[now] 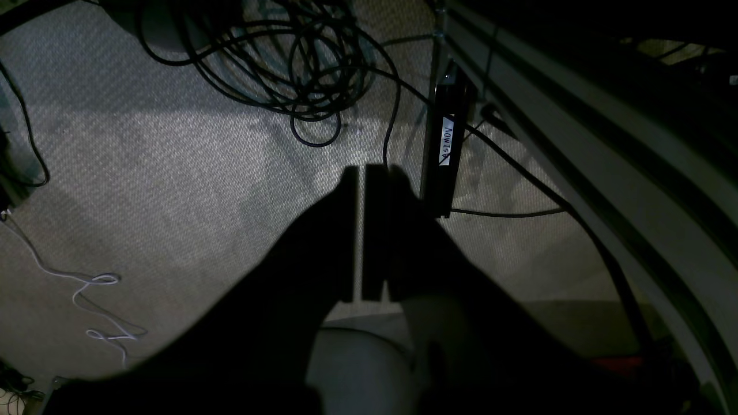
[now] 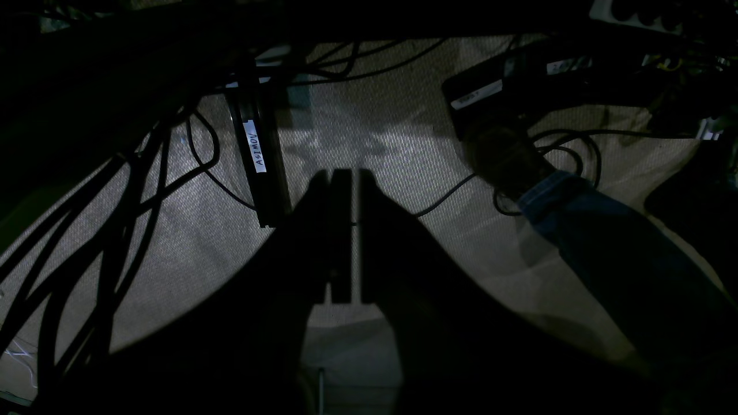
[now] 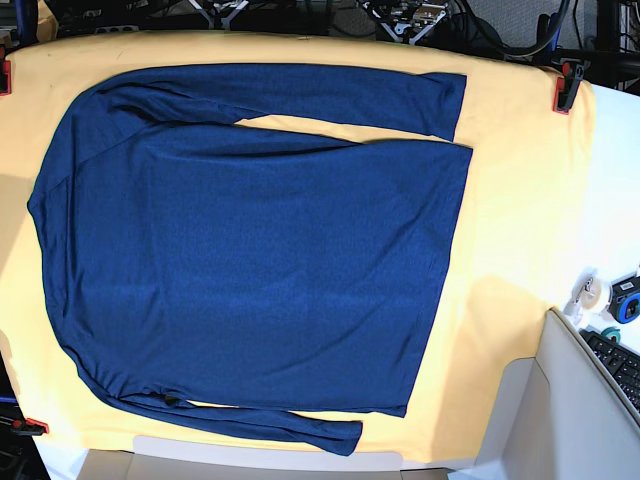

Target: Fold the T-shirt properly

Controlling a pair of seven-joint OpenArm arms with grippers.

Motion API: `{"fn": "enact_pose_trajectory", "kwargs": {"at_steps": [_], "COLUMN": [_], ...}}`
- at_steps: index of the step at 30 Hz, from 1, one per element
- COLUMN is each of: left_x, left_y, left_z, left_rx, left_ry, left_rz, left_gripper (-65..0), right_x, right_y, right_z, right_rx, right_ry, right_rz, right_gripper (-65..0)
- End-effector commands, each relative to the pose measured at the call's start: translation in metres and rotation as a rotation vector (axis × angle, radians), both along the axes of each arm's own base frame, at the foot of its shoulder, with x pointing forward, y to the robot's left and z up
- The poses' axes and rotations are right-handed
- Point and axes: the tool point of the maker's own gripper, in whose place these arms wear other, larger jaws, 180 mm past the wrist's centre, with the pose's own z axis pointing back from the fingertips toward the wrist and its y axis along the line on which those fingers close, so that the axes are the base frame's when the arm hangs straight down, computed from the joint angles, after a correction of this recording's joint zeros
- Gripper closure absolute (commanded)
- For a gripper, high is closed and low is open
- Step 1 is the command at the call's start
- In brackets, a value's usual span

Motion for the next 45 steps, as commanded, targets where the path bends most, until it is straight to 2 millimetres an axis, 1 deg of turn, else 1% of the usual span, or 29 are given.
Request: {"fn": "enact_pose_trajectory", "kwargs": {"at_steps": [1, 3, 5, 7, 9, 11, 12, 13, 14, 16, 17, 18, 21, 23, 24, 27, 29, 31, 33, 34, 36, 39, 41, 43, 45], "left_x": [0.003, 0.004, 0.004, 0.004, 0.004, -0.004, -0.003, -0.002, -0.001, -0.003, -0.004, -0.011, -0.018, -0.022, -0.021, -0.017, -0.016, -0.012, -0.016, -0.017, -0.019, -0.018, -0.013, -0.009, -0.002], "left_y": [0.002, 0.002, 0.002, 0.002, 0.002, 0.002, 0.002, 0.003, 0.003, 0.004, 0.004, 0.003, 0.003, 0.003, 0.004, 0.007, 0.011, 0.011, 0.013, 0.017, 0.028, 0.038, 0.041, 0.043, 0.045], "left_z": [0.0, 0.0, 0.0, 0.0, 0.0, 0.0, 0.001, 0.002, 0.003, 0.007, 0.01, 0.012, 0.02, 0.028, 0.034, 0.053, 0.069, 0.086, 0.102, 0.11, 0.128, 0.152, 0.17, 0.191, 0.21], "left_rx": [0.004, 0.004, 0.004, 0.004, 0.004, 0.005, 0.005, 0.006, 0.007, 0.01, 0.01, 0.009, 0.011, 0.012, 0.014, 0.021, 0.028, 0.028, 0.031, 0.036, 0.052, 0.067, 0.071, 0.072, 0.073], "left_ry": [-0.011, -0.013, -0.012, -0.014, -0.016, -0.005, -0.019, -0.035, -0.052, -0.083, -0.101, -0.107, -0.133, -0.141, -0.158, -0.213, -0.244, -0.281, -0.301, -0.318, -0.349, -0.395, -0.432, -0.468, -0.505], "left_rz": [-0.003, -0.003, 0.001, 0.004, 0.004, 0.007, 0.008, 0.008, 0.009, 0.011, 0.012, 0.012, 0.015, 0.018, 0.019, 0.018, 0.016, 0.012, 0.011, -0.001, -0.031, -0.065, -0.084, -0.105, -0.131], "left_gripper": [0.0, 0.0, 0.0, 0.0, 0.0, 0.0, 0.0, 0.0, 0.0, 0.0, 0.0, 0.0, 0.0, 0.0, 0.0, 0.0, 0.0, 0.0, 0.0, 0.0, 0.0, 0.0, 0.0, 0.0, 0.0], "right_x": [-0.004, -0.012, -0.008, -0.015, -0.018, -0.025, -0.031, -0.031, -0.036, -0.039, -0.043, -0.045, -0.054, -0.059, -0.062, -0.067, -0.068, -0.069, -0.067, -0.066, -0.062, -0.054, -0.048, -0.039, -0.029], "right_y": [0.001, 0.0, 0.0, -0.002, -0.002, -0.002, -0.002, -0.002, -0.001, 0.004, 0.006, 0.008, -0.005, -0.006, -0.011, -0.012, -0.011, -0.02, -0.02, -0.021, -0.025, -0.023, -0.023, -0.037, -0.046], "right_z": [0.0, 0.001, 0.001, 0.002, 0.003, 0.003, 0.004, 0.005, 0.008, 0.014, 0.018, 0.022, 0.033, 0.04, 0.046, 0.064, 0.081, 0.099, 0.115, 0.126, 0.146, 0.168, 0.181, 0.197, 0.211], "right_rx": [-0.001, -0.002, -0.004, -0.006, -0.007, -0.007, -0.007, -0.008, -0.008, -0.001, 0.002, 0.006, -0.014, -0.015, -0.023, -0.023, -0.023, -0.034, -0.034, -0.037, -0.039, -0.036, -0.037, -0.063, -0.066], "right_ry": [-0.001, 0.011, -0.012, -0.021, -0.029, -0.021, -0.016, -0.029, -0.035, -0.07, -0.083, -0.096, -0.118, -0.138, -0.15, -0.189, -0.228, -0.26, -0.296, -0.314, -0.352, -0.4, -0.429, -0.463, -0.504], "right_rz": [0.005, 0.009, 0.011, 0.013, 0.013, 0.017, 0.017, 0.022, 0.032, 0.1, 0.135, 0.159, 0.184, 0.187, 0.195, 0.202, 0.208, 0.23, 0.234, 0.235, 0.258, 0.269, 0.273, 0.248, 0.172], "right_gripper": [0.0, 0.0, 0.0, 0.0, 0.0, 0.0, 0.0, 0.0, 0.0, 0.0, 0.0, 0.0, 0.0, 0.0, 0.0, 0.0, 0.0, 0.0, 0.0, 0.0, 0.0, 0.0, 0.0, 0.0, 0.0]}}
